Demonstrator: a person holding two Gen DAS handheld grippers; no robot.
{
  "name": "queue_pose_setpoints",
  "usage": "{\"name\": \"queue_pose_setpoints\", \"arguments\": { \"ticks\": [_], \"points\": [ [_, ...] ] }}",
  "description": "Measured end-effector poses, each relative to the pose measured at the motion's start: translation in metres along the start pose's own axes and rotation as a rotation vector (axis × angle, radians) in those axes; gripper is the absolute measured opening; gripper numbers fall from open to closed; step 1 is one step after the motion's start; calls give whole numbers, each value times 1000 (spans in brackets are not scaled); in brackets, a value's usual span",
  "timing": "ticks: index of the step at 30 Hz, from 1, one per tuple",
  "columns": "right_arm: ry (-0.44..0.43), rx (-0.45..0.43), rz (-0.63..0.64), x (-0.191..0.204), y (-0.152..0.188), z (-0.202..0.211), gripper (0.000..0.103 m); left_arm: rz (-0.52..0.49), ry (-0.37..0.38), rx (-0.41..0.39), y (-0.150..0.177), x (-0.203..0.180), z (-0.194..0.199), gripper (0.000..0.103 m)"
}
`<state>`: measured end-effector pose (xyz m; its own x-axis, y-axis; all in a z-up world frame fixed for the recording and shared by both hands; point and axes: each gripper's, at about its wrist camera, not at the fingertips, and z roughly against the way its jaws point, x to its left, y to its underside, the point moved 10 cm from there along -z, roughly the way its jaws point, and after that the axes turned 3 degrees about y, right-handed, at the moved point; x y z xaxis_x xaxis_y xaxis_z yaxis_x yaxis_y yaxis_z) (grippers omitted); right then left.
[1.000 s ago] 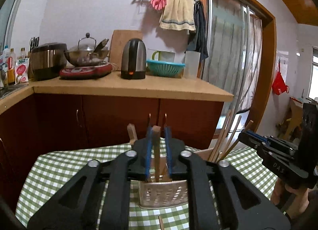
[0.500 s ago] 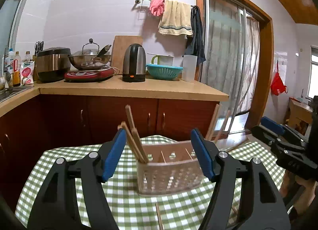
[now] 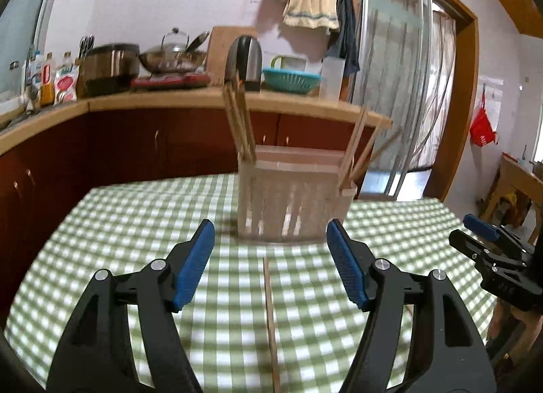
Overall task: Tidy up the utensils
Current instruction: 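Move both tools to the last chopsticks and close each on one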
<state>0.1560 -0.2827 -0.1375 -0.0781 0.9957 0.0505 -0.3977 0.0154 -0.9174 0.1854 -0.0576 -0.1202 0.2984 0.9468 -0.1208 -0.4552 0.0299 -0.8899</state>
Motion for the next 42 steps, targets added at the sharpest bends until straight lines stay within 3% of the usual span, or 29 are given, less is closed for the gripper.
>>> {"name": "queue_pose_setpoints", "arguments": {
  "ticks": [13, 22, 26, 40, 42],
  "points": [
    [-21, 148, 19, 3, 100, 10, 47, -14, -41, 108, 91, -2, 11, 67],
    [-48, 247, 38, 7, 146, 7, 24, 8, -40, 182, 133, -3, 6, 65],
    [-38, 247, 39, 4, 144, 6, 12, 16, -39, 212, 144, -2, 3, 60],
    [-78, 210, 61, 18, 130, -12, 10, 16, -31, 271, 165, -4, -8, 43],
    [-78, 207, 53, 17, 130, -12, 10, 7, -29, 272, 165, -6, -8, 36]
  ]
}}
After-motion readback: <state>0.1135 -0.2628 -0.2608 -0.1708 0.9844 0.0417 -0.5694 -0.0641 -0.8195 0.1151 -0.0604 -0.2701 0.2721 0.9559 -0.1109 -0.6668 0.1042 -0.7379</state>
